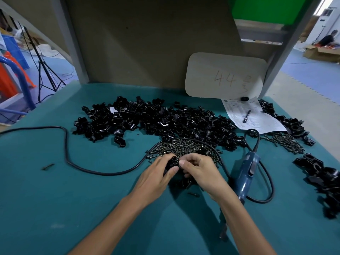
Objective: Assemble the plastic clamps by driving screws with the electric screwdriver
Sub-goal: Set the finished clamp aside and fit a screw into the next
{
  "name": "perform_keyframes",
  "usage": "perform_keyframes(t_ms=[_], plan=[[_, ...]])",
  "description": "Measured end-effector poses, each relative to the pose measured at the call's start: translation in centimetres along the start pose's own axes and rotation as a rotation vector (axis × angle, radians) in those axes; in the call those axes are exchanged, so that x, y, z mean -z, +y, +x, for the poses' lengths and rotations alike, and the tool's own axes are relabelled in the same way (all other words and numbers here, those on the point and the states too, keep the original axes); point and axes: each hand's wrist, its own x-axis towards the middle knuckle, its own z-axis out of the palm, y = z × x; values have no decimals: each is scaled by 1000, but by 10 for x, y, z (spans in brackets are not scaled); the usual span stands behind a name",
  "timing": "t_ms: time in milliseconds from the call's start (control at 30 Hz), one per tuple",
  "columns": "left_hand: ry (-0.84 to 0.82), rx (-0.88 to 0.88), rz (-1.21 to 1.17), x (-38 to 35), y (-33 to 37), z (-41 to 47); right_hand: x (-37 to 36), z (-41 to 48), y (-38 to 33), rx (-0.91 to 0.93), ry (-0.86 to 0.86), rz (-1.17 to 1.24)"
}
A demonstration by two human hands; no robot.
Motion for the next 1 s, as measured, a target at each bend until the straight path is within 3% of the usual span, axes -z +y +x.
perform_keyframes(t_ms=[233,300,400,467,533,567,633,800,1000], plan=[[9,-14,-7,-1,0,-1,4,-6,-17,72,32,-602],[17,0,-19,-1,-2,-1,27,-18,-14,63,181,-620],[11,9,-3,-3,-3,-1,73,-46,13,3,645,-664],[12,8,-1,-3,-2,0,95,-61,28,-231,640,-657],[16,10,3,-3,-2,0,103,-64,34,-449,503,-537],[18,11,0,-3,-2,0,104,-60,35,-474,477,-488],[18,12,-13,-2,-2,0,105,-52,36,-431,508,-369],[11,10,9,-2,-1,-1,101,-31,29,-327,530,514],[5,15,22,-2,-3,0,84,-9,22,-100,465,1147]])
